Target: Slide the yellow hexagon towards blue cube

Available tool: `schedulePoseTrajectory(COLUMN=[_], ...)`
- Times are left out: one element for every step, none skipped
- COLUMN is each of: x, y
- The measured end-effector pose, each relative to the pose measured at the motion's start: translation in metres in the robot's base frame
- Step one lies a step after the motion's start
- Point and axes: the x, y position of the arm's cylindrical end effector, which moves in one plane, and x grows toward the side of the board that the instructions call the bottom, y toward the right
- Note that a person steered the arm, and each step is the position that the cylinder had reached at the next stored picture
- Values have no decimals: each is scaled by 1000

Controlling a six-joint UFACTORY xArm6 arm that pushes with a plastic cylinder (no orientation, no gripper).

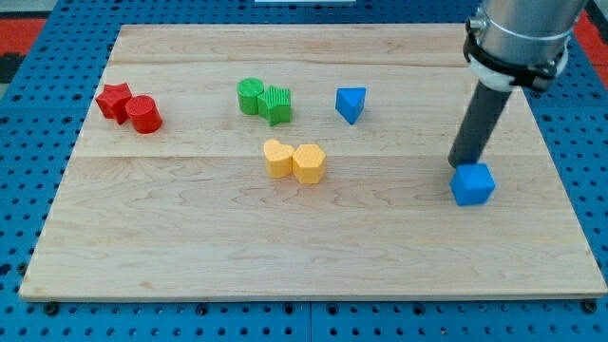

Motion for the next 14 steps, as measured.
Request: schedulePoseTrajectory(x=[45, 43, 37, 37, 37, 37, 24, 22, -3, -3, -4, -4, -14, -35], y=[7, 7, -30, -128, -157, -166, -210, -242, -258, -223, -197, -153, -129, -111])
